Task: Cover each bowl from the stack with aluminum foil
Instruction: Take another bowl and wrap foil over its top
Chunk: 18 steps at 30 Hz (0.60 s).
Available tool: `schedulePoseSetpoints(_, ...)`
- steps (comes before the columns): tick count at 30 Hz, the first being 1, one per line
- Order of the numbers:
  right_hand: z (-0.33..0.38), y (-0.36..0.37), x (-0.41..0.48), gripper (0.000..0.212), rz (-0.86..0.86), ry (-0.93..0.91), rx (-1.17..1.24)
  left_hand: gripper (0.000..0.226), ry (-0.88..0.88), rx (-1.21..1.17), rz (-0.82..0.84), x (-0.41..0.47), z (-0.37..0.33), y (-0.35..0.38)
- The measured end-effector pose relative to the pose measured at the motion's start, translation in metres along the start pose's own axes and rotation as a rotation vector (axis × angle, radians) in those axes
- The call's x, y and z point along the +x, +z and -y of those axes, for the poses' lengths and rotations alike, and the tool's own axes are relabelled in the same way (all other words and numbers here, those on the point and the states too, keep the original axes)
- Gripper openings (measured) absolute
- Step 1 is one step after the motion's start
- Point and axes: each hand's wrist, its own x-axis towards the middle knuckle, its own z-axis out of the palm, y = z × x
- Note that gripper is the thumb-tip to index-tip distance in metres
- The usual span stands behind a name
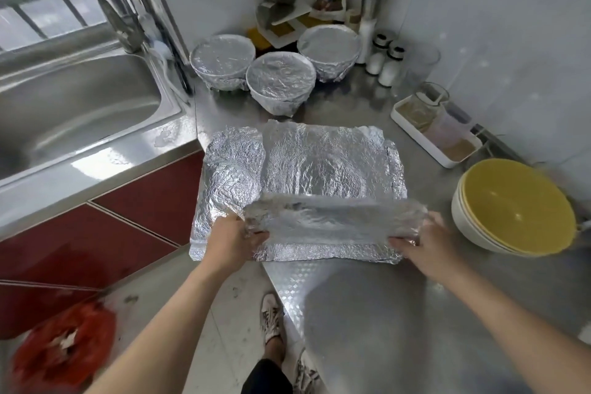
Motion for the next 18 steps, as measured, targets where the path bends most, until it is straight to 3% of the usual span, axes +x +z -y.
schedulePoseSetpoints(5,0.001,0.006,0.003,0.031,0.001,0.095,-0.047,0.045,-0.108,0.085,0.030,-0.002,-0.008,0.002)
schedulePoseSetpoints(13,0.008,0.011,0.010,0.041,0.001,0.181,-0.221,0.053,-0.120,0.325,0.056,-0.007,-0.025,-0.001)
schedulePoseSetpoints(18,0.010,0.013,0.010,0.041,-0.107,0.225,-0.280,0.054,-0.146,0.354,0.044,-0.011,-0.033,-0.002)
